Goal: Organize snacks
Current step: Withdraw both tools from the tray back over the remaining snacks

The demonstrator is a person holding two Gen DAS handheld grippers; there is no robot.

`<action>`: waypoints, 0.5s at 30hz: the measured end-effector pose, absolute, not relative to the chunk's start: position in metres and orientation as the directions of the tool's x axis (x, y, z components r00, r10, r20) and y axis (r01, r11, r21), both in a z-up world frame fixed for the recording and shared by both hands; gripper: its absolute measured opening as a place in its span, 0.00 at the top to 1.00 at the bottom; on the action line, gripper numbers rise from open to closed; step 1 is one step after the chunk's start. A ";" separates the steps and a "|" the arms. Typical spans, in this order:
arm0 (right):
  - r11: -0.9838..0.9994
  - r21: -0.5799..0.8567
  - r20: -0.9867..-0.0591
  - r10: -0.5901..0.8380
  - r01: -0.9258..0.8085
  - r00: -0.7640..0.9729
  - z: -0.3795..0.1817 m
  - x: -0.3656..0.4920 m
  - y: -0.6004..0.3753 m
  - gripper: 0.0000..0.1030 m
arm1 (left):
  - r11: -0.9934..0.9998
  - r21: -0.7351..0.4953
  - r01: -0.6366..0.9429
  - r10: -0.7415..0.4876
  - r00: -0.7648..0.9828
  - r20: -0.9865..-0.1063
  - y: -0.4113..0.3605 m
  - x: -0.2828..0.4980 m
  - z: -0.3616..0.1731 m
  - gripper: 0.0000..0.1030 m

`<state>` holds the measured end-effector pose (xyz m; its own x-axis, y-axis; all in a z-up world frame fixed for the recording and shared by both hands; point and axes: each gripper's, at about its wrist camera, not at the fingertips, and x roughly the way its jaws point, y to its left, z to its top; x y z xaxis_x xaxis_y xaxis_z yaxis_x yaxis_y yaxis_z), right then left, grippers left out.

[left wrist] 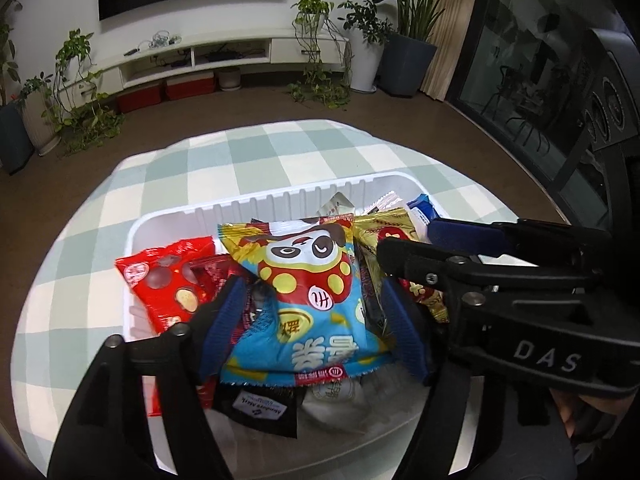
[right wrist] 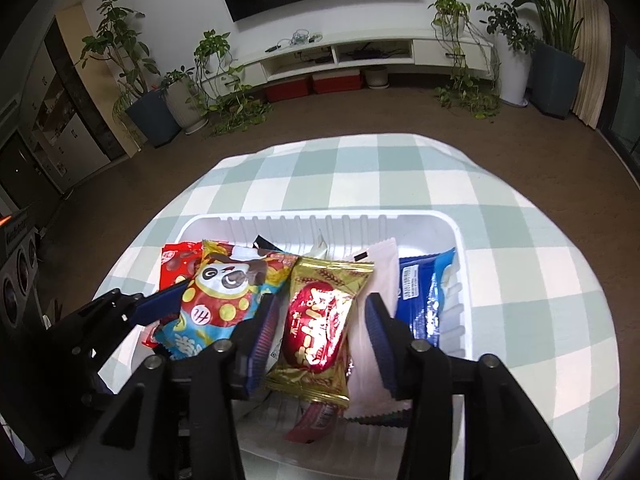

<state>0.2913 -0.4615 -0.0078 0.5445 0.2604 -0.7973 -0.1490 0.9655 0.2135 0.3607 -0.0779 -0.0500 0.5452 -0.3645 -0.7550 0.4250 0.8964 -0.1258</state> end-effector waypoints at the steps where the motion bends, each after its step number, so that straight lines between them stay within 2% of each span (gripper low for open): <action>1: 0.966 0.213 -0.794 0.260 -0.150 0.549 -0.006 0.289 -0.462 0.47 | 0.899 -0.122 0.421 -0.361 0.553 -0.751 -0.076 0.358 -0.047 0.25; 4: 0.963 0.214 -0.778 0.268 -0.162 0.569 0.005 0.277 -0.467 0.38 | 0.902 -0.127 0.413 -0.366 0.572 -0.734 -0.068 0.346 -0.035 0.19; 8: 0.949 0.255 -0.734 0.315 -0.185 0.601 0.024 0.245 -0.483 0.16 | 0.898 -0.122 0.424 -0.382 0.611 -0.693 -0.055 0.318 -0.013 0.02; 11: 0.942 0.275 -0.718 0.335 -0.194 0.610 0.030 0.210 -0.494 0.09 | 0.894 -0.094 0.438 -0.378 0.625 -0.683 -0.047 0.288 -0.003 0.00; 15: 0.939 0.276 -0.736 0.344 -0.206 0.583 0.021 0.158 -0.503 0.09 | 0.893 -0.093 0.441 -0.381 0.627 -0.679 -0.038 0.241 -0.003 0.00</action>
